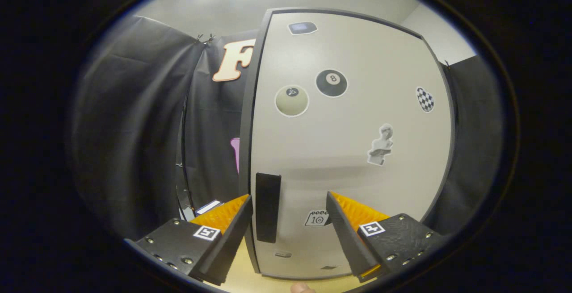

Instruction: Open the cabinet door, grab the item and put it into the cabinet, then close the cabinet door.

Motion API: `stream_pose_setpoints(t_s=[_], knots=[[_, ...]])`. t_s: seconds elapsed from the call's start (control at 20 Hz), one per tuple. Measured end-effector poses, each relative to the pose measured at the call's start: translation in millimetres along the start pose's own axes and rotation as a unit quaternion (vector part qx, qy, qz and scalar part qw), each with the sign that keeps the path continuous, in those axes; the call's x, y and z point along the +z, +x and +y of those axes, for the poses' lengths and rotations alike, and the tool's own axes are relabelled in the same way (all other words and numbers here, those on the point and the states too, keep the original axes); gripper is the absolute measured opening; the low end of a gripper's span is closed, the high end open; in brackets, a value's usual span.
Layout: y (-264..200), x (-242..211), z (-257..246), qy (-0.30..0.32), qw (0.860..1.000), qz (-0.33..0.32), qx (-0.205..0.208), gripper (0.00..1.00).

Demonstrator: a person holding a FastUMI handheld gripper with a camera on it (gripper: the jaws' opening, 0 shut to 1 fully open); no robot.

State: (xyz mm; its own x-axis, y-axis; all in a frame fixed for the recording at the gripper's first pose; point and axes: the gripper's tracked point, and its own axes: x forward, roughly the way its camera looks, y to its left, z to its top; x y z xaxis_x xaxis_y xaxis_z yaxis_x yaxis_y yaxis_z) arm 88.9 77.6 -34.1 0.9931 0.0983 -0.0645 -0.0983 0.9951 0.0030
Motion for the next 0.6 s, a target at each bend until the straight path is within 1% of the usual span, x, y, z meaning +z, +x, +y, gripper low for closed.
stream_pose_setpoints(t_s=[0.15,0.35,0.45,0.5,0.6], knots=[[9,-9,14,0.002,1.000,0.013,0.010,0.98],[19,-16,33,-0.001,1.000,0.018,0.012,0.98],[23,-19,38,-0.009,1.000,0.019,0.007,0.92],[26,-21,39,-0.013,1.000,0.018,0.003,0.88],[29,-22,41,-0.020,1.000,0.016,-0.005,0.87]])
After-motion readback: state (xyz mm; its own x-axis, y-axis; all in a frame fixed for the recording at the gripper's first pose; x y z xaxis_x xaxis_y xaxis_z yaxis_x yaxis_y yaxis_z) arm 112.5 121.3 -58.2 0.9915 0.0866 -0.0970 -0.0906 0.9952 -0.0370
